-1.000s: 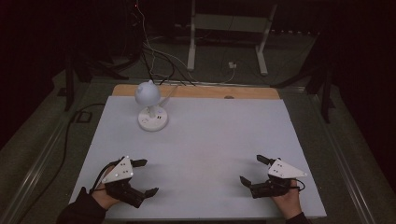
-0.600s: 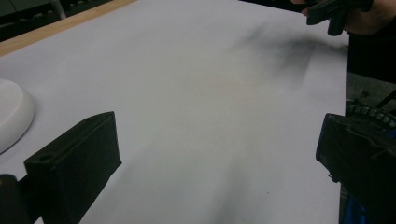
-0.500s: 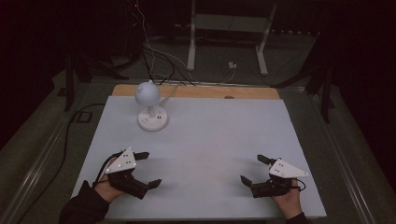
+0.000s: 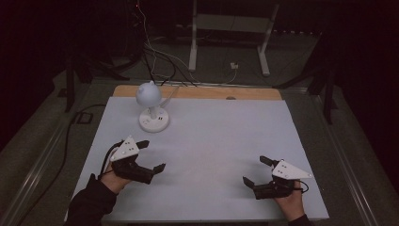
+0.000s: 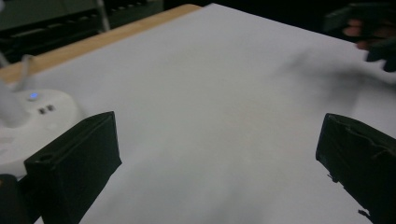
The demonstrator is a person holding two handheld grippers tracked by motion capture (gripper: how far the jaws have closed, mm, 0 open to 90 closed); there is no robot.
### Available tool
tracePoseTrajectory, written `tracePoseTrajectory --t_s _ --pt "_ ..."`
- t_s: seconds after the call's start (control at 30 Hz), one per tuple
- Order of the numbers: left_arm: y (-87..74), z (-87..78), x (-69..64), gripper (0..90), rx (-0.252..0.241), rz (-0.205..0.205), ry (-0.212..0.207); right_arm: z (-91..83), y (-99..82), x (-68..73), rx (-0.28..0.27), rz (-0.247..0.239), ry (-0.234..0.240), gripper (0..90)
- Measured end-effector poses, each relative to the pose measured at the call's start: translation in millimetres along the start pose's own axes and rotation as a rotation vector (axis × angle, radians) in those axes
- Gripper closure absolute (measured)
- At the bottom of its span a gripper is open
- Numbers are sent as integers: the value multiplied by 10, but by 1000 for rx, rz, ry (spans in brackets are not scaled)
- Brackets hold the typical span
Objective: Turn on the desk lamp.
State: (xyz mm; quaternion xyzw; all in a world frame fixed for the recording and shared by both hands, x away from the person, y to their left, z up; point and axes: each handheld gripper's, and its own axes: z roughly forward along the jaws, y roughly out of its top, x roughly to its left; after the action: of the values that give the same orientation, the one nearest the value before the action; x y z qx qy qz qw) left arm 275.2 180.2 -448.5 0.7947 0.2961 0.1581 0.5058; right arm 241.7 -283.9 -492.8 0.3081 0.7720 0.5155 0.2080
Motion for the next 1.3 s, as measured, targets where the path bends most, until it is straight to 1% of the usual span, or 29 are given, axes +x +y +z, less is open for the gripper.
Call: tracePoseTrajectory --t_s 0.07,0.13,0.27,0.33,0.47,0.53,0.57,0.63,0.73,0.83,0.93,0.97,1.0,1.03,1.13,1.2,1.23,1.3 --pt "24 21 22 3 -13 -11 23 -1 -2 0 0 3 0 6" --pt "48 43 45 3 -14 -15 37 -2 -3 3 1 1 1 6" --pt "75 96 87 3 -31 -34 77 -2 -5 -3 0 7 2 6" --pt "84 124 106 3 -37 -40 106 -3 -5 -2 2 3 2 6" --pt "97 192 143 3 -64 -77 165 -3 -7 -5 2 9 2 6" --pt "102 227 163 3 -73 -96 214 -2 -7 -4 4 6 1 6" --pt "105 240 179 3 -80 -105 227 -2 -6 -5 3 7 2 6" --pt "112 261 207 3 -89 -124 249 -4 -6 -5 3 10 1 6" --pt "129 304 237 3 -91 -131 273 -7 -5 -4 2 6 1 6" --pt "141 352 259 3 -92 -144 302 -8 -9 -9 2 14 3 6" --pt "147 401 281 3 -96 -153 349 -9 -6 -8 1 10 2 6" --pt "148 412 290 3 -99 -161 363 -11 -4 -9 0 12 2 6" --pt "150 424 302 3 -103 -170 373 -12 -4 -9 -2 14 2 6" --pt "153 436 314 3 -102 -178 373 -13 -5 -8 -1 13 3 6" --pt "165 477 334 3 -93 -176 386 -11 -6 -12 -1 11 1 6" --pt "174 505 343 3 -95 -187 405 -11 -7 -16 -2 17 3 6" --pt "179 524 348 3 -96 -190 407 -11 -8 -13 0 14 3 6" --pt "190 565 352 3 -88 -184 423 -12 -7 -10 0 10 3 6"
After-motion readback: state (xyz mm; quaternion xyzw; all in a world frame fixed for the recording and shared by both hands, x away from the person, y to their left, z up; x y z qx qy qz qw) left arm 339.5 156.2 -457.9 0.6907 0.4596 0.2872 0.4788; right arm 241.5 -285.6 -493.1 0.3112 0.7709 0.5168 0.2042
